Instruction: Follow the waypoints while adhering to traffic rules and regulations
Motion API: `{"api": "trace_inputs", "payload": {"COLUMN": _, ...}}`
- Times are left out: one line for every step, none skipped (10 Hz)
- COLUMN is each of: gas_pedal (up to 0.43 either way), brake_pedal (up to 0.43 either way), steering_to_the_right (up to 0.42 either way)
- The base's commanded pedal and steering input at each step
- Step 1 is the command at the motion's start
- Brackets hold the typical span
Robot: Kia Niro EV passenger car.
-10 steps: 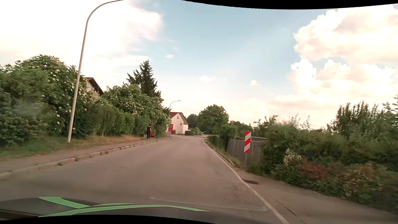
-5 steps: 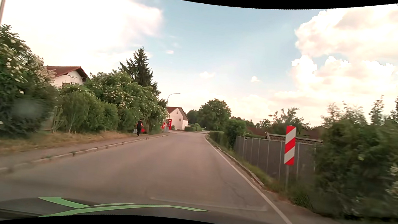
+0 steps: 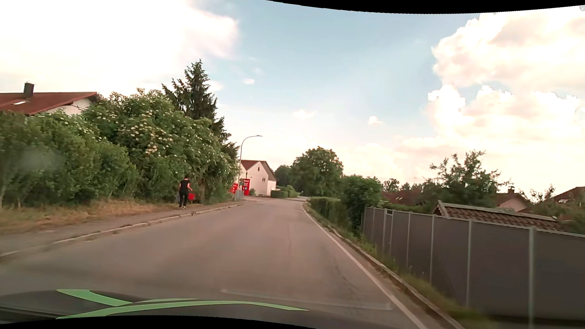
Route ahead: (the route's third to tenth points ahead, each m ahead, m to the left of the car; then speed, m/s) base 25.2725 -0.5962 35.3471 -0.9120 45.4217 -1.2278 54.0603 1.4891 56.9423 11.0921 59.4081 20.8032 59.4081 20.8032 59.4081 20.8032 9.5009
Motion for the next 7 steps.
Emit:
{"api": "trace_inputs", "payload": {"gas_pedal": 0.0, "brake_pedal": 0.0, "steering_to_the_right": -0.005}}
{"api": "trace_inputs", "payload": {"gas_pedal": 0.0, "brake_pedal": 0.0, "steering_to_the_right": -0.005}}
{"api": "trace_inputs", "payload": {"gas_pedal": 0.0, "brake_pedal": 0.0, "steering_to_the_right": -0.004}}
{"api": "trace_inputs", "payload": {"gas_pedal": 0.0, "brake_pedal": 0.0, "steering_to_the_right": -0.004}}
{"api": "trace_inputs", "payload": {"gas_pedal": 0.0, "brake_pedal": 0.0, "steering_to_the_right": -0.004}}
{"api": "trace_inputs", "payload": {"gas_pedal": 0.0, "brake_pedal": 0.0, "steering_to_the_right": -0.002}}
{"api": "trace_inputs", "payload": {"gas_pedal": 0.0, "brake_pedal": 0.0, "steering_to_the_right": -0.002}}
